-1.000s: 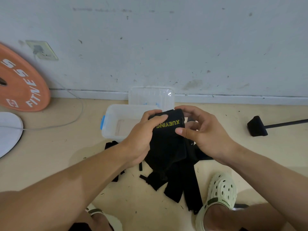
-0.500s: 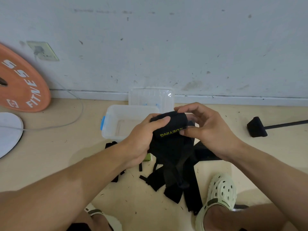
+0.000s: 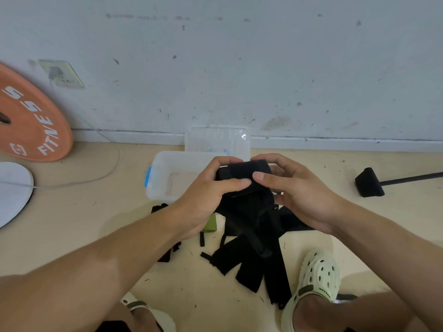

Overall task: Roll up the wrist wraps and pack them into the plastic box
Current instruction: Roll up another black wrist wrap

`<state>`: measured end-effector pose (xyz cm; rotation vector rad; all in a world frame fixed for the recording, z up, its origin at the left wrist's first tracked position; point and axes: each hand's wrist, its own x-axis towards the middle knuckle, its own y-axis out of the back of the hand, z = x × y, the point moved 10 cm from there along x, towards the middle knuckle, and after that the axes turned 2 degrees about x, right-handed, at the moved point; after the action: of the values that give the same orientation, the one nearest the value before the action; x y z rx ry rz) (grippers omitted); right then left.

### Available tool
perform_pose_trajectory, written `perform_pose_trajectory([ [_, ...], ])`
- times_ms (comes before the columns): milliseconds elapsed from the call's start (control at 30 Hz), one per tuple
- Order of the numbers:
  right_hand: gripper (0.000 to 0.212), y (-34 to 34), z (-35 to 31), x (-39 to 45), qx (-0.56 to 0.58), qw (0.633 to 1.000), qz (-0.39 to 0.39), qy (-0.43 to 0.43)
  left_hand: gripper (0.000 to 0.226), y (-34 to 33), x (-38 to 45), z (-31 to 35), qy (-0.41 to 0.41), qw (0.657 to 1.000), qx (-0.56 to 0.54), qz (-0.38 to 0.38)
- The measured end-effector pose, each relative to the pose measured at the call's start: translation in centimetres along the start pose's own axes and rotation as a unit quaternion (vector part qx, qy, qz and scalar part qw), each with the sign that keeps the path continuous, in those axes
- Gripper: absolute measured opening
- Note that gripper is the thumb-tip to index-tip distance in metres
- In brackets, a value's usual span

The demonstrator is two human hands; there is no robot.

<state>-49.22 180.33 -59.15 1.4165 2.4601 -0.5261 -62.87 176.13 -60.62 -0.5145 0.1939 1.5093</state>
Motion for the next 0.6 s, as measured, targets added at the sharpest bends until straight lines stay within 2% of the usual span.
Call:
perform_pose_trajectory([
  [100, 0.046, 0.3, -0.3, 0.0, 0.006, 1.000, 0.009, 0.015, 0.039, -0.1, -0.1, 0.1, 0.014, 1.000, -0.026, 0.003],
  [333, 0.032, 0.5, -0.8, -0.3, -0.018, 0.999, 0.001, 0.043, 0.038, 0.5, 0.2, -0.3, 0.043, 0.993, -0.103, 0.034],
  [400, 0.036, 0.5, -0.8, -0.3, -0.025, 0.999, 0.002, 0.044, 0.037, 0.8, 0.3, -0.3, 0.034, 0.993, -0.102, 0.042],
  [533, 0.060, 0.5, -0.9, -0.1, -0.035, 0.999, 0.002, 0.034, 0.043, 1.3, 0.6, 0.0, 0.012, 0.996, -0.080, 0.043],
  [600, 0.060, 0.2, -0.4, 0.0, -0.012, 1.000, -0.015, 0.002, 0.046, 1.4, 0.5, 0.4, -0.005, 0.997, -0.061, 0.044],
])
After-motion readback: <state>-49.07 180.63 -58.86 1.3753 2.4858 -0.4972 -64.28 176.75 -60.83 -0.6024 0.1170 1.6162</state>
